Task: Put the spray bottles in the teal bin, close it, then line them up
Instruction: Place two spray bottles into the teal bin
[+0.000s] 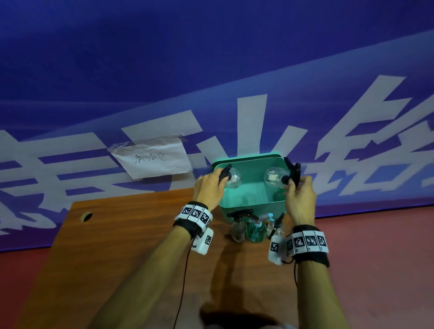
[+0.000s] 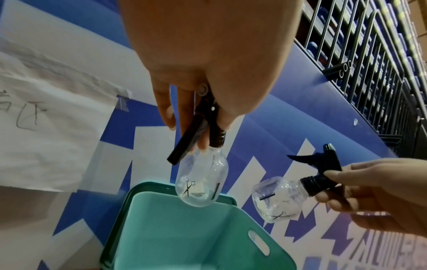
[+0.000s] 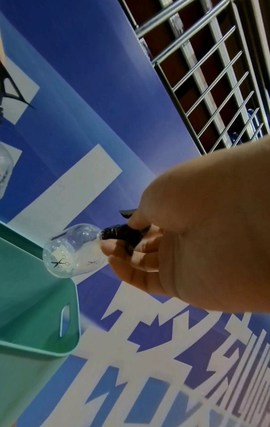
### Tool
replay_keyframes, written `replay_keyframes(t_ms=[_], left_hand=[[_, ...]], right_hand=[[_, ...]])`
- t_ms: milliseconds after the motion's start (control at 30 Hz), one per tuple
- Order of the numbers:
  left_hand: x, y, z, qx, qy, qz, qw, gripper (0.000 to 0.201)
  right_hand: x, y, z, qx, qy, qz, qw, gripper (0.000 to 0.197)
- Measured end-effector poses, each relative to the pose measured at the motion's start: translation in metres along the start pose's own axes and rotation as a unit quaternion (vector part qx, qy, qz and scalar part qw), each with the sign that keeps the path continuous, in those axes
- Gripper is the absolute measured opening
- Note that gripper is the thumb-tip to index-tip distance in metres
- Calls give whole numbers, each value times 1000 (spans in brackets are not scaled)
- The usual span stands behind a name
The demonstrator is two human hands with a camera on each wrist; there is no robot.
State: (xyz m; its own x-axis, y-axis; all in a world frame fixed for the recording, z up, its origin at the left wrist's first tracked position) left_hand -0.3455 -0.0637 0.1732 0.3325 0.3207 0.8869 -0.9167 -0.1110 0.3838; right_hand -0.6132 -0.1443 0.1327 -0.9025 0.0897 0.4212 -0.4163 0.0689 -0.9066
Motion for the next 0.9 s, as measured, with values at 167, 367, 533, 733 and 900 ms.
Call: replay_keyframes(t_ms=[167, 367, 533, 733, 900], left_hand=[[-30, -11, 15, -13, -49, 13, 999, 24], [-54, -18, 24, -5, -78, 7, 997, 20], [-63, -16, 30, 12, -77, 3, 997, 19], [-64, -10, 37, 46, -60, -65, 995, 22], [-47, -13, 36, 74, 24, -152, 985, 15]], right_hand=[[-10, 11, 3, -2, 4, -31, 1000, 10], [-29, 20, 15, 6, -47, -55, 997, 12], [-44, 12, 44, 10, -101, -85, 991, 11], [-54, -9, 70, 53, -131, -125, 982, 16], [-64, -33, 69, 107, -141, -102, 979, 19]])
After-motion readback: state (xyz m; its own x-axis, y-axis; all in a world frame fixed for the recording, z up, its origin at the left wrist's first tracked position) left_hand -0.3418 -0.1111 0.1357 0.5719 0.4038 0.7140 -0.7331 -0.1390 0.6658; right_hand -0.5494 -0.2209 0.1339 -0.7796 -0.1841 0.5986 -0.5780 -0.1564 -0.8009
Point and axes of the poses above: each hand's wrist, its own z-axis towards the middle knuckle, its own x-axis out of the back of the hand, y = z × x, the point moved 6 cm from there along z, towards the middle knuckle, and after that the axes turned 6 degrees about -x, right-handed, at the moved point
